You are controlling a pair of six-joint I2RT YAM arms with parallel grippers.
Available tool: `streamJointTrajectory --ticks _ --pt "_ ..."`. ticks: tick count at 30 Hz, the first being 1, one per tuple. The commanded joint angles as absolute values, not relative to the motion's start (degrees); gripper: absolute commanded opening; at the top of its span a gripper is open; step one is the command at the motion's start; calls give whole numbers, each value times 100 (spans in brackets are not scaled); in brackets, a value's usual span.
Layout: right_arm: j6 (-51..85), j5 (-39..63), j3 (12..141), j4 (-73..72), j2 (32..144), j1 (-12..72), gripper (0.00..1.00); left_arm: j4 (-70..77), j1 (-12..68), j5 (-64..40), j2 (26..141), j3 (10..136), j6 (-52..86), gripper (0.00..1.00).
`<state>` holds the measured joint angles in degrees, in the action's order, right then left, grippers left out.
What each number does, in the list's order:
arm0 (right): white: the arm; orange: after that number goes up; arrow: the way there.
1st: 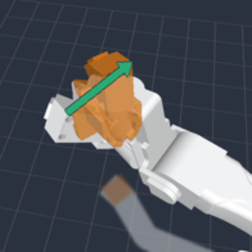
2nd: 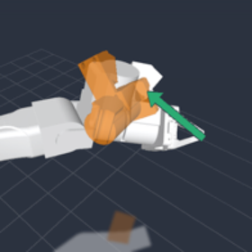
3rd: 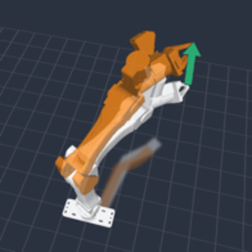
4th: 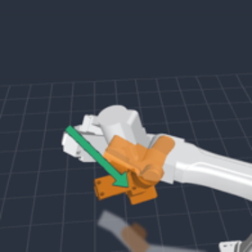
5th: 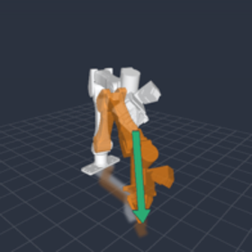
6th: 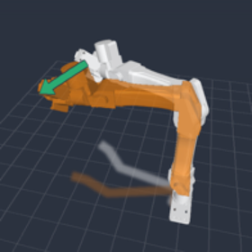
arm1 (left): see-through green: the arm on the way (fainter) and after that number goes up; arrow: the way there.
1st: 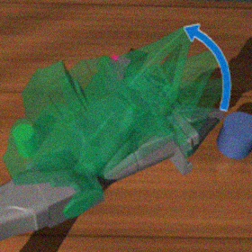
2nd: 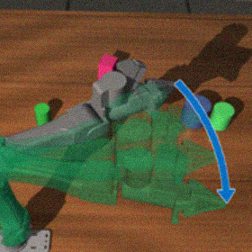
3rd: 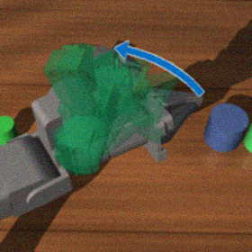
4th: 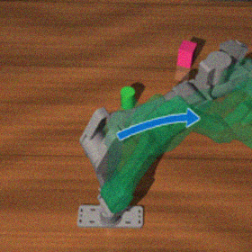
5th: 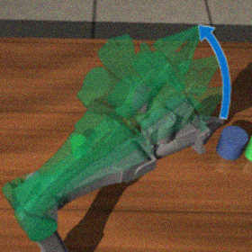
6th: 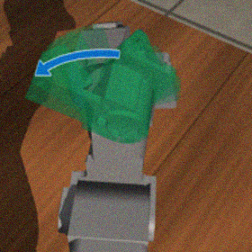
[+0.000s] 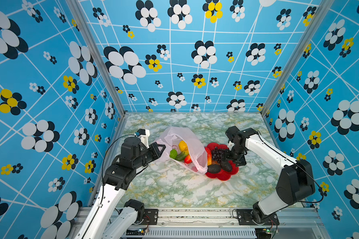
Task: Place the fruits into the plastic bag
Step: Pick up the fruit from the plate.
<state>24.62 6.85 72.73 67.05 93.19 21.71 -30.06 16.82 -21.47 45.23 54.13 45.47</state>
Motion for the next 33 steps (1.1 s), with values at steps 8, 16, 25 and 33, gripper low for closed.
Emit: streamJointTrajectory --ticks 8,16,25,33 --pt "1989 371 7645 6696 10231 2193 77 -2885 1626 -2258 4474 5284 4665 0" --pt "1765 199 7843 6612 10750 2197 75 -2922 1618 -2268 4456 5220 4667 0" --pt "1660 224 8032 6496 11152 2201 70 -2874 1617 -2309 4518 5169 4701 0" --pt "1568 279 7976 6484 10990 2208 49 -2830 1617 -2301 4491 5087 4773 0"
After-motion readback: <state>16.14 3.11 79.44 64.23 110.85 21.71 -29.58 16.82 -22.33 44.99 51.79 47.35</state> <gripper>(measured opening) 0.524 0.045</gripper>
